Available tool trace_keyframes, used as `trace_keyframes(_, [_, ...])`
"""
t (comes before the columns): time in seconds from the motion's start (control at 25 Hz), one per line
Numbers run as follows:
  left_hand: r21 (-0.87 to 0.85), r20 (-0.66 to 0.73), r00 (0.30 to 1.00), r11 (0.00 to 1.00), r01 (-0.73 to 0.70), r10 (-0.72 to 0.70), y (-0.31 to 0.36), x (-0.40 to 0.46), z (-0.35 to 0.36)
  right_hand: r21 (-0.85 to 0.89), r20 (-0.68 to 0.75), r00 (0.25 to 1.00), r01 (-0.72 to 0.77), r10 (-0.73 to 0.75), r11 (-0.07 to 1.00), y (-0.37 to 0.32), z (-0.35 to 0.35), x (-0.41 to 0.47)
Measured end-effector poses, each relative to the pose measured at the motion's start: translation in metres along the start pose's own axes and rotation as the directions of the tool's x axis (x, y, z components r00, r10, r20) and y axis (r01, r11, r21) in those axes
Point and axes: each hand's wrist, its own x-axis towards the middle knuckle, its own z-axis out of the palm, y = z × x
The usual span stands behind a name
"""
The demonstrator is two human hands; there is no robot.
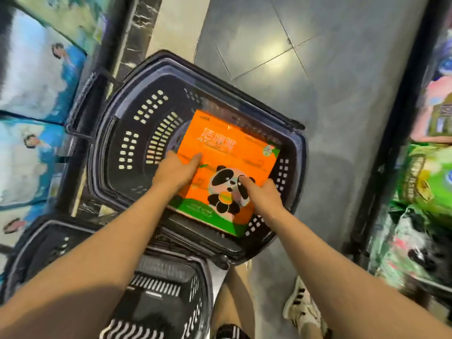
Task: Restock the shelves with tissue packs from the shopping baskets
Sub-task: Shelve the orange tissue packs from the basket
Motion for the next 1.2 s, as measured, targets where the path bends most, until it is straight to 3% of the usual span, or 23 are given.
trace_keyframes(0.16, [-0.062,-0.124,0.991,0.997,-0.052,0.044,0.017,-0.075,-0.05,-0.048,-0.047,0.992,0.119,-0.121,0.992,-0.032,-0.029,-0.066])
trace_keyframes(0.28, [-0.077,-0.236,0.953,0.974,-0.212,0.189,0.046,-0.152,-0.099,-0.074,-0.179,0.951,0.243,-0.253,0.967,-0.057,-0.059,-0.129])
trace_keyframes(0.4, [0.022,-0.342,0.886,0.945,-0.326,0.314,0.082,-0.247,-0.148,-0.139,-0.347,0.856,0.356,-0.382,0.924,-0.099,-0.103,-0.209])
trace_keyframes(0.56, [0.011,-0.47,0.795,0.904,-0.428,0.383,0.129,-0.366,-0.201,-0.286,-0.387,0.73,0.486,-0.563,0.826,-0.159,-0.174,-0.31])
trace_keyframes(0.72, [-0.065,-0.578,0.755,0.904,-0.422,0.311,0.148,-0.466,-0.229,-0.373,-0.338,0.573,0.647,-0.747,0.665,-0.19,-0.226,-0.396])
trace_keyframes(0.96, [-0.197,-0.718,0.682,0.898,-0.394,0.142,0.121,-0.584,-0.229,-0.385,-0.215,0.505,0.743,-0.836,0.548,-0.19,-0.246,-0.474])
trace_keyframes(1.2, [-0.32,-0.808,0.584,0.893,-0.318,-0.082,0.028,-0.66,-0.225,-0.349,0.025,0.405,0.86,-0.914,0.372,-0.178,-0.18,-0.528])
